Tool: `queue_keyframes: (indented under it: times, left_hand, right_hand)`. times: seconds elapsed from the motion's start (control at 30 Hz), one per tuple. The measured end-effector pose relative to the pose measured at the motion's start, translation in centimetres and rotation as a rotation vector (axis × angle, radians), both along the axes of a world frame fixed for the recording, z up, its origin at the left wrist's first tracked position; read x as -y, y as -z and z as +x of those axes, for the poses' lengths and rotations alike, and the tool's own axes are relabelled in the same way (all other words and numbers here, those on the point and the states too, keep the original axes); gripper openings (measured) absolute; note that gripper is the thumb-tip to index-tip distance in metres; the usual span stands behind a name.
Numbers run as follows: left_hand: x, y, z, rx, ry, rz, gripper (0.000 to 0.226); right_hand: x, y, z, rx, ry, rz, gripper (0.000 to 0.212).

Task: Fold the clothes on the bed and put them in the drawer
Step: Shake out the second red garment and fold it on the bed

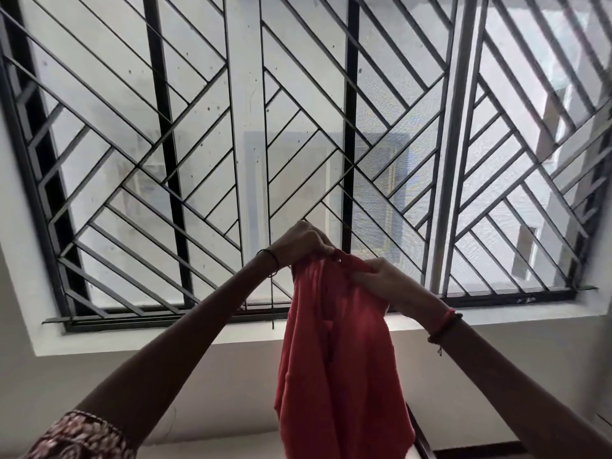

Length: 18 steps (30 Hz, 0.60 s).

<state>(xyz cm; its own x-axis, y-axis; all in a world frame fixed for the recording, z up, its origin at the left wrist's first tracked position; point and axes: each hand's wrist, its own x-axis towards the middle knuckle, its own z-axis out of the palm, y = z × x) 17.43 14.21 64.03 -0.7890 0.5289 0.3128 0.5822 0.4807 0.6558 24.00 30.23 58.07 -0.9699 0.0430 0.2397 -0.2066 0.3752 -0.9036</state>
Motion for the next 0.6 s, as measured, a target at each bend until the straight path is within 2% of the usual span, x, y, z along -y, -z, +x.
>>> queue_keyframes:
  times: [0.07, 0.17, 0.27, 0.4, 0.53, 0.6]
  left_hand:
    - [0.2, 0.1, -0.3, -0.009, 0.058, -0.008, 0.017]
    - [0.3, 0.2, -0.3, 0.015, 0.100, -0.005, 0.018]
    - [0.4, 0.5, -0.7, 0.025, 0.076, 0.010, 0.016]
    - [0.1, 1.8, -0.7, -0.043, 0.071, 0.053, 0.014]
    - [-0.6, 6.8, 0.3, -0.384, -0.259, 0.334, 0.008]
    - [-0.5, 8.9, 2.0, -0.358, -0.269, 0.502, 0.016]
  right_hand:
    - [-0.1, -0.2, 0.4, 0.093, -0.067, -0.069, 0.024]
    - [-0.3, -0.6, 1.3, 0.224, -0.240, -0.136, 0.008]
    - [-0.5, -0.5, 1.3, 0.149, -0.222, -0.008, 0.002]
    - [-0.4, -0.3, 1.0, 0.132, -0.139, -0.113, 0.006]
    - [-0.6, 0.1, 1.3, 0.130, -0.169, -0.221, 0.004]
    - [-0.3, 0.6, 1.2, 0.125, -0.201, -0.262, 0.007]
